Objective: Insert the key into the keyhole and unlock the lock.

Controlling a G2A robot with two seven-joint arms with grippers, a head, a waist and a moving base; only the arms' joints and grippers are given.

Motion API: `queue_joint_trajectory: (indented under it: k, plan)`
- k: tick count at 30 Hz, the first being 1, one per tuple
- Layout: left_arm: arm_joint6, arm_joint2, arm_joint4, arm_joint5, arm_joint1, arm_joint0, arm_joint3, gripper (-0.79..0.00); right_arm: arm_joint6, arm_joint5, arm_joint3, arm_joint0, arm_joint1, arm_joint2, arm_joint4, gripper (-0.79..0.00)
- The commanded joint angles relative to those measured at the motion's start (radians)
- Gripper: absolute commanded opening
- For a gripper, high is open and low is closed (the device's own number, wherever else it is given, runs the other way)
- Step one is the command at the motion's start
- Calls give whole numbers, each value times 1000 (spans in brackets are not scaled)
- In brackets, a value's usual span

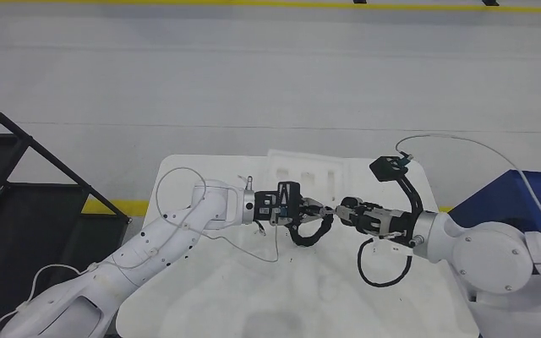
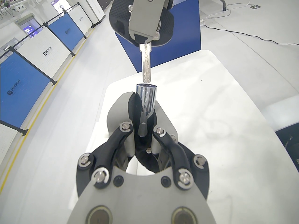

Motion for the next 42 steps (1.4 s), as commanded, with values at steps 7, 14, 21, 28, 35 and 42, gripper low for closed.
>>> queue_joint_trajectory:
  k: [7, 14, 21, 28, 35, 42]
  plan:
    - [-17, -22, -10, -22, -7, 13, -1, -785, 1, 10, 3, 9, 3, -13, -11, -785]
    - [-31, -37, -17, -41, -15, 21, 3, -785, -5, 1, 7, 14, 6, -18, 2, -785]
    - [-54, -43, -122, -100, -28, 28, 51, -785, -28, 4, -1, 7, 9, -24, -28, -785]
    - [-92, -46, -170, -133, -42, 21, 74, -785, -48, 8, -5, 4, 10, -41, -51, -785]
    - [-118, -48, -189, -144, -55, 17, 88, -785, -61, 4, -4, 11, 10, -60, -58, -785]
    - [-125, -59, -192, -152, -64, 22, 93, -785, -65, 10, 1, 14, 11, -68, -62, -785]
